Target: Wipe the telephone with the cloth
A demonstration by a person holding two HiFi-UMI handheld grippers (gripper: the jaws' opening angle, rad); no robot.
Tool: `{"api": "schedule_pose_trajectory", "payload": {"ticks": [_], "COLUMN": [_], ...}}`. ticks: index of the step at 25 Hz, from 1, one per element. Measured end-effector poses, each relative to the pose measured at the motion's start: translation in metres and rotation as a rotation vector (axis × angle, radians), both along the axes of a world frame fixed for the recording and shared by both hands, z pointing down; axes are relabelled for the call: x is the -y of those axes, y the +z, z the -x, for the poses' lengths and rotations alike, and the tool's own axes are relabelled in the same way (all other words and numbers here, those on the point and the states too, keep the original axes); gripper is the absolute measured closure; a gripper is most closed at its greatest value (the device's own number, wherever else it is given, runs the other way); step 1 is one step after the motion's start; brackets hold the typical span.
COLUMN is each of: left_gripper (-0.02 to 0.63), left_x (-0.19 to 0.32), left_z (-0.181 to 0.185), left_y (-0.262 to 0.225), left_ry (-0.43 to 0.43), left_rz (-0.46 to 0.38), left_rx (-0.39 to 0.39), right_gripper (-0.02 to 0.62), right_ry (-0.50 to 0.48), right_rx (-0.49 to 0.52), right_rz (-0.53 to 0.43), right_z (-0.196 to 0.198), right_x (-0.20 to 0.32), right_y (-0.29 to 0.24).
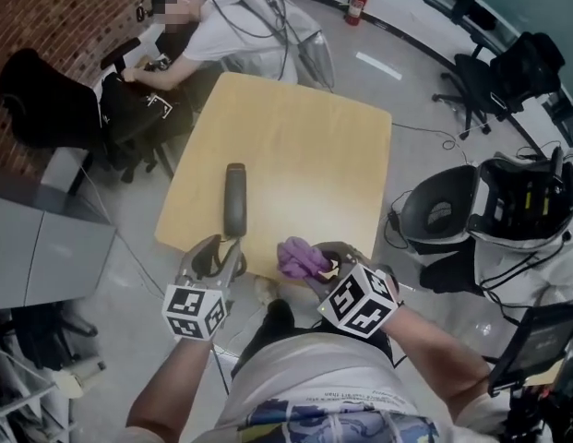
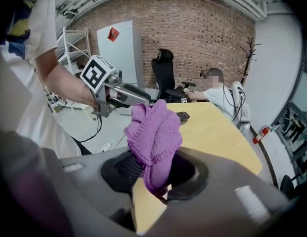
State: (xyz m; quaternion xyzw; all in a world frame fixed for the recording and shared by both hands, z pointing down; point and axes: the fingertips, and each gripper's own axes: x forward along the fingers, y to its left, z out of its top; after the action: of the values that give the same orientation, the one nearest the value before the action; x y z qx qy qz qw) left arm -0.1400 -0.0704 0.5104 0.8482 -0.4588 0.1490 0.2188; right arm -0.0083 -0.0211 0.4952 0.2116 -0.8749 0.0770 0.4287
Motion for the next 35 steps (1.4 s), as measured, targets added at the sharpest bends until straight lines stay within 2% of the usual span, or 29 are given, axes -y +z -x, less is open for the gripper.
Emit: {"api": "schedule_pose_trajectory", "payload": {"ticks": [4, 5, 9, 15, 19, 22, 30, 35], "left_gripper": [0.582, 0.602, 0.603, 0.603, 0.603, 0.603, 0.603, 0.603], "left_x": [-0.021, -0.031, -0.081, -0.154, -0.204, -0.233, -0.242, -0.24], "left_z": [-0.008, -0.011, -0.034, -0.093, -0.112, -0.123, -0.13, -0.112], "left_y": [-0.018, -0.023, -0.041, -0.062, -0.069, -0.073, -0.081, -0.094], "left_ry": [0.017, 0.016, 0.004, -0.014, -0.05, -0.025, 0.112, 0.166], "left_rz": [-0.051, -0.054, -0.04, -0.013, 0.014, 0.024, -0.011, -0.031], "left_rx": [-0.009, -0.013, -0.035, -0.066, -0.085, -0.082, -0.082, -0.115], "right_gripper": [0.472, 0.472, 0.472, 0.473, 0.472, 0.472, 0.472, 0.472], "right_ry": [-0.05, -0.064, -0.119, -0.163, -0.21, -0.23, -0.221, -0.196], "right_rx": [0.018, 0.025, 0.063, 0.112, 0.139, 0.156, 0.144, 0.118], "right_rz": [-0.013, -0.021, -0.053, -0.069, -0.054, -0.057, -0.11, -0.126], "right_z": [0.007, 0.008, 0.003, -0.039, -0.05, -0.051, -0.048, -0.026], "right_x": [-0.019, -0.025, -0.057, -0.106, -0.144, -0.164, -0.175, -0.178], "right_y": [0.0, -0.004, -0.023, -0.034, -0.037, -0.044, -0.051, -0.056]}}
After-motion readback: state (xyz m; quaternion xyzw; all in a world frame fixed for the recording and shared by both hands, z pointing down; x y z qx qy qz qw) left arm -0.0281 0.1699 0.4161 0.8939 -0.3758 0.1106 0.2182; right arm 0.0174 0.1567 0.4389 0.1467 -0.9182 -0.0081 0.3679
